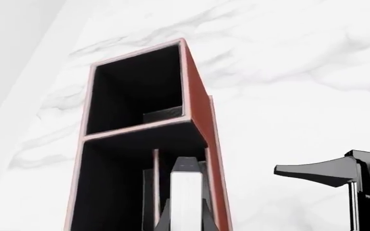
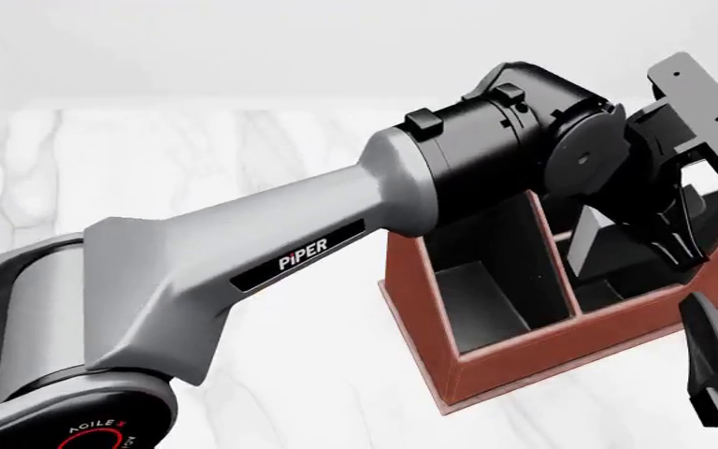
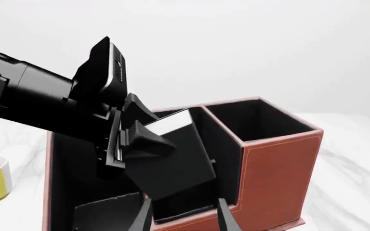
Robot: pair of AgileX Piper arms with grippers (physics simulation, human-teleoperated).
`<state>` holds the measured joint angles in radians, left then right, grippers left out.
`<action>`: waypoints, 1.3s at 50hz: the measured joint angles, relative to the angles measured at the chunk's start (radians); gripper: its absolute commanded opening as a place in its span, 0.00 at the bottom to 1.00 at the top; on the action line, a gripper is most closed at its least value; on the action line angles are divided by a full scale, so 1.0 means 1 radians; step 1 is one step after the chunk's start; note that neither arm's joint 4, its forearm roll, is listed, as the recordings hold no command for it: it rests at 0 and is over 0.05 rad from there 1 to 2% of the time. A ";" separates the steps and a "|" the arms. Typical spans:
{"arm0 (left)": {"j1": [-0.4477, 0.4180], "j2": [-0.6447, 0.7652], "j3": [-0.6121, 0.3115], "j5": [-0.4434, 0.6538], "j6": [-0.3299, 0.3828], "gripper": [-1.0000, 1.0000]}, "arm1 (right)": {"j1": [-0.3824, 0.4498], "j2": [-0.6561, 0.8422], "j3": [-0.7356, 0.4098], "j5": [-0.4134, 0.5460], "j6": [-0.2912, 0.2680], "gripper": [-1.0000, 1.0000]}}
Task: Pick up the book and place it in the back compartment of the caddy.
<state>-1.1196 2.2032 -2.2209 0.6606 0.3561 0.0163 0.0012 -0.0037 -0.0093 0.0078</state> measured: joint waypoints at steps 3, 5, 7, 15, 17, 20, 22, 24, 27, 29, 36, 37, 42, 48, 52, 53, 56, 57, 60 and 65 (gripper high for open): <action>0.002 0.003 -0.002 -0.002 -0.001 0.00 | 0.000 0.000 0.000 0.000 0.000 1.00; 0.003 0.005 -0.003 -0.003 -0.001 0.00 | 0.000 0.000 0.000 0.000 0.001 1.00; 0.004 0.007 -0.002 -0.006 -0.002 0.00 | 0.000 0.000 0.000 0.000 0.001 1.00; 0.008 0.012 0.006 -0.020 -0.007 0.00 | 0.001 0.000 0.000 0.000 0.002 1.00; 0.008 0.013 0.009 -0.025 -0.009 0.00 | 0.001 0.000 0.000 0.000 0.003 1.00; 0.009 0.015 0.013 -0.030 -0.011 0.00 | 0.001 0.000 0.000 0.000 0.003 1.00; 0.009 0.016 0.015 -0.033 -0.012 0.00 | 0.000 0.000 0.000 0.000 0.003 1.00; 0.011 0.019 0.015 -0.036 -0.013 0.00 | 0.000 0.000 0.000 0.000 0.004 1.00; 0.013 0.022 0.016 -0.040 -0.015 0.00 | 0.000 0.000 0.000 0.001 0.004 1.00; 0.014 0.024 0.017 -0.041 -0.015 0.00 | 0.000 0.000 0.000 0.001 0.005 1.00; 0.016 0.027 0.017 -0.046 -0.017 0.00 | 0.000 0.000 0.000 0.001 0.005 1.00; 0.016 0.028 0.017 -0.046 -0.017 0.00 | 0.000 0.000 0.000 0.001 0.005 1.00; 0.017 0.035 0.014 -0.050 -0.019 0.00 | -0.001 0.000 0.000 0.001 0.007 1.00; 0.015 0.051 0.009 -0.056 -0.025 0.00 | -0.001 0.000 0.000 0.001 0.009 1.00; 0.013 0.055 0.011 -0.060 -0.028 0.00 | -0.001 0.000 0.000 0.002 0.010 1.00; 0.012 0.056 0.011 -0.060 -0.029 0.00 | -0.001 0.000 0.000 0.002 0.011 1.00; 0.012 0.059 0.010 -0.060 -0.031 0.00 | -0.001 0.000 -0.001 0.002 0.012 1.00; 0.012 0.060 0.009 -0.060 -0.031 0.00 | -0.001 0.000 -0.001 0.002 0.012 1.00; 0.013 0.063 0.005 -0.057 -0.032 0.00 | -0.001 0.000 -0.001 0.002 0.012 1.00; 0.018 0.074 -0.014 -0.047 -0.032 0.00 | -0.001 0.000 -0.001 0.002 0.013 1.00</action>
<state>-1.1020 2.2771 -2.2346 0.6134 0.3246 0.0157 0.0014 -0.0045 -0.0069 0.0212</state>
